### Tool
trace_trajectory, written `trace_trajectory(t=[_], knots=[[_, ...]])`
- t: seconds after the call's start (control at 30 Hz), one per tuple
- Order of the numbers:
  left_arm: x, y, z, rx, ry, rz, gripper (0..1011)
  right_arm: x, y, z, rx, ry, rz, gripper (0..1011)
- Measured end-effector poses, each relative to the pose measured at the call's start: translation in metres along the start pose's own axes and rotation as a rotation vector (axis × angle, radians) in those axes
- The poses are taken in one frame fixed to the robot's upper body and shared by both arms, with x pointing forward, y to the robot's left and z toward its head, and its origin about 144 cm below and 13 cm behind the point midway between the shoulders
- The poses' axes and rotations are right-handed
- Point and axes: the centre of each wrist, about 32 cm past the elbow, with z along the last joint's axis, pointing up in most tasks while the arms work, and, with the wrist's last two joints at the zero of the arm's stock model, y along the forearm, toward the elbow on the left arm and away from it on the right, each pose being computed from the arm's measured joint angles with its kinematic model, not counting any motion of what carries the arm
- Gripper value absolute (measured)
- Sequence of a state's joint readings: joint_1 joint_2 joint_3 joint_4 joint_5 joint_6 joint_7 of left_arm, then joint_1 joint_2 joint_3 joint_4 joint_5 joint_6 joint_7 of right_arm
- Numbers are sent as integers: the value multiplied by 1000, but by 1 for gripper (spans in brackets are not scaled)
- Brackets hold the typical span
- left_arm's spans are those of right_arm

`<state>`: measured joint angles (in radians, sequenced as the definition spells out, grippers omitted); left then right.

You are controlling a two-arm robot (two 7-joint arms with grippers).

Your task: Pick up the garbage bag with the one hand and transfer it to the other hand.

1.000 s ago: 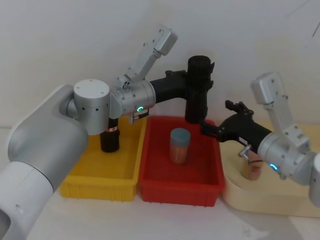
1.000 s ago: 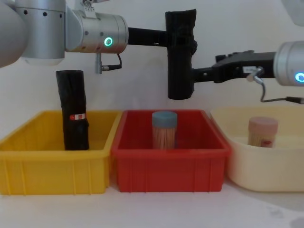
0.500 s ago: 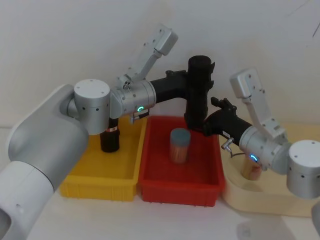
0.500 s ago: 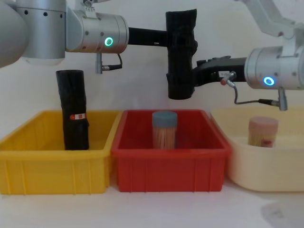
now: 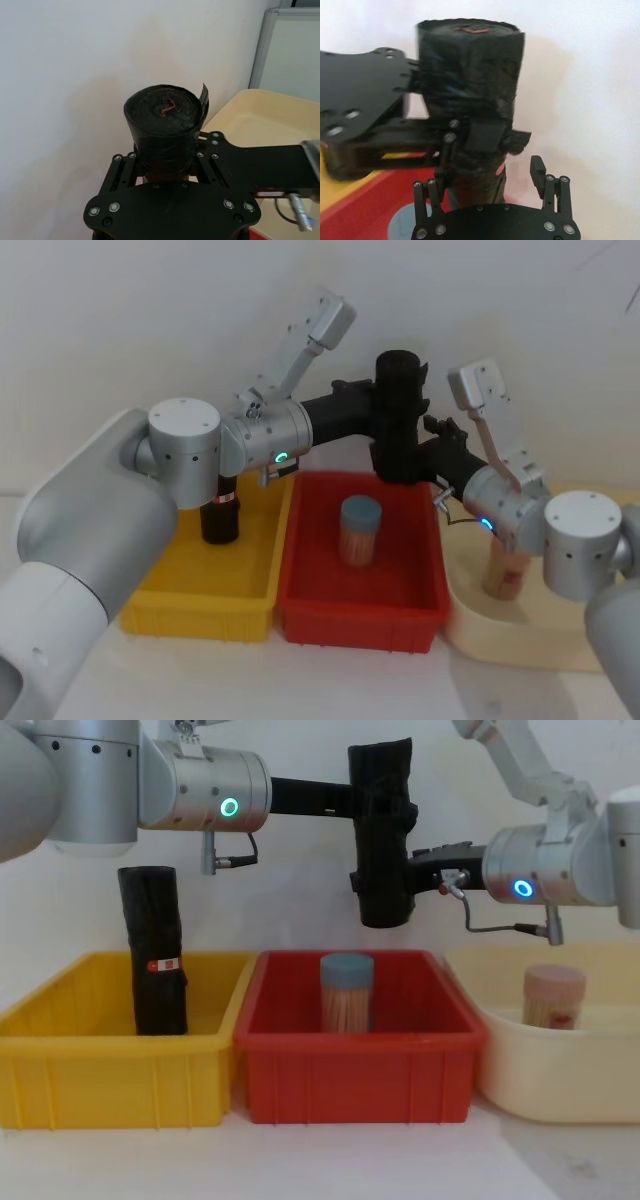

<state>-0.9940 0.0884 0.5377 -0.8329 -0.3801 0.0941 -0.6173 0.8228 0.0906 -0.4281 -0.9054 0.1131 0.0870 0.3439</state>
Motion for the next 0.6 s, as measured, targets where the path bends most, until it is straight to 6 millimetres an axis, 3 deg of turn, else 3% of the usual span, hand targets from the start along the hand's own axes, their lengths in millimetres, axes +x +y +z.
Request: trace_trajectory(t=[0.27,0.5,0.6], knots=[[0,0,0,0,0,0,447,3,14,0,-2,7,-11,957],[0,0,0,0,0,1,447,3,21,1,-4,11,-15,795],[0,0,0,0,0,1,447,4,23,1,-5,13,-17,663]])
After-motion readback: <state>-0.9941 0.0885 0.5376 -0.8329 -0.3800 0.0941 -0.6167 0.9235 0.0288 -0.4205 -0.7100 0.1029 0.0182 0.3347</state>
